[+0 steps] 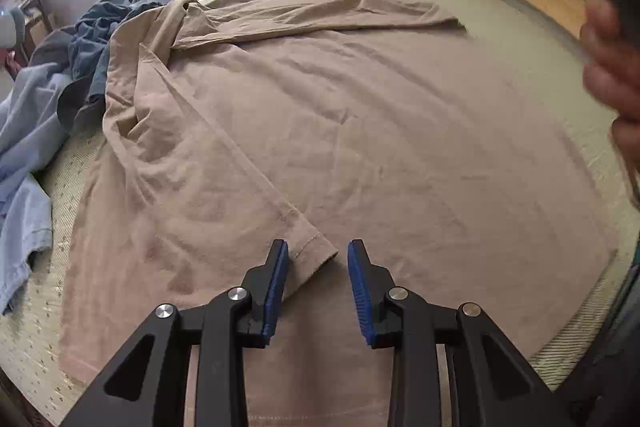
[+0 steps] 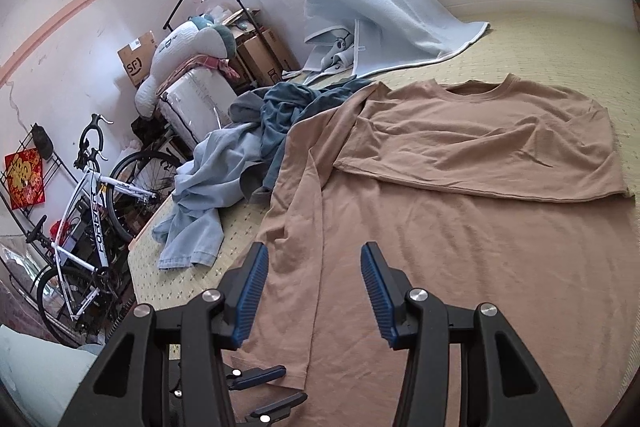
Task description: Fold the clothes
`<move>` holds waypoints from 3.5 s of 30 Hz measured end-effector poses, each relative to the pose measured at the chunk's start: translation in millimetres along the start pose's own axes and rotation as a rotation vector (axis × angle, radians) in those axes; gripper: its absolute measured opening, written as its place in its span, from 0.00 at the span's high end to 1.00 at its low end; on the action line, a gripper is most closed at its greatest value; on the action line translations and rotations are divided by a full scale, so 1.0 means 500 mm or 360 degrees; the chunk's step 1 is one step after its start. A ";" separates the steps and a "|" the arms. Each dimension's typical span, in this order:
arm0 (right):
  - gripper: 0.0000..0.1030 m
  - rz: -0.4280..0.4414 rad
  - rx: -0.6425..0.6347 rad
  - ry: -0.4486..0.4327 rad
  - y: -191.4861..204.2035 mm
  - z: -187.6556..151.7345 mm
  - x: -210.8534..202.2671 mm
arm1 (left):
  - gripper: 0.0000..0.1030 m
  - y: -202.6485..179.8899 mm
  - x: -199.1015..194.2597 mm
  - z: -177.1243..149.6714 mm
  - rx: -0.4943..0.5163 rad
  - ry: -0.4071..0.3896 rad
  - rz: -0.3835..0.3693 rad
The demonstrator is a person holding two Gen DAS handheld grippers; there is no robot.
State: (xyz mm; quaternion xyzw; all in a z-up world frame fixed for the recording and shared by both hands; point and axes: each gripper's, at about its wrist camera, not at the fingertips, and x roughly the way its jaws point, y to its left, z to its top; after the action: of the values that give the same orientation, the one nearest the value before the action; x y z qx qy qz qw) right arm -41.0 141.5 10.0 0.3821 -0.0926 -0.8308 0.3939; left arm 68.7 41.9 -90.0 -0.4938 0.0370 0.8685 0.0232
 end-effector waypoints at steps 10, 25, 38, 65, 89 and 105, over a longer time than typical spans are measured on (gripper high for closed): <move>0.50 -0.0003 0.0008 -0.0015 -0.010 -0.001 -0.017 | 0.96 0.059 -0.072 0.027 -0.0193 -0.0175 -0.0106; 0.50 0.0035 0.0042 -0.0038 -0.021 0.011 -0.021 | 0.99 0.266 -0.370 0.195 -0.0635 -0.0732 -0.0400; 0.48 0.0005 0.0101 -0.0095 -0.044 0.032 -0.028 | 0.99 0.363 -0.538 0.505 -0.0609 -0.1043 -0.0522; 0.46 -0.0336 0.0568 -0.0509 -0.307 0.059 -0.297 | 0.99 -0.145 -0.181 0.752 0.0064 -0.0475 -0.0611; 0.46 -0.0373 0.0439 -0.0255 -0.452 0.080 -0.185 | 0.99 -0.342 0.051 0.710 0.0361 -0.0162 -0.0597; 0.97 -0.0603 0.0608 0.0058 -0.522 0.022 -0.131 | 0.80 -0.226 0.205 0.667 0.0022 0.0037 -0.0576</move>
State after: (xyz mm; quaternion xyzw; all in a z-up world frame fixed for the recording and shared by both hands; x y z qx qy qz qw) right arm -175.0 363.0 -64.4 0.4750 -0.1675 -0.8502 0.1537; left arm -260.7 183.7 -12.8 -0.5024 -0.0462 0.8440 0.1820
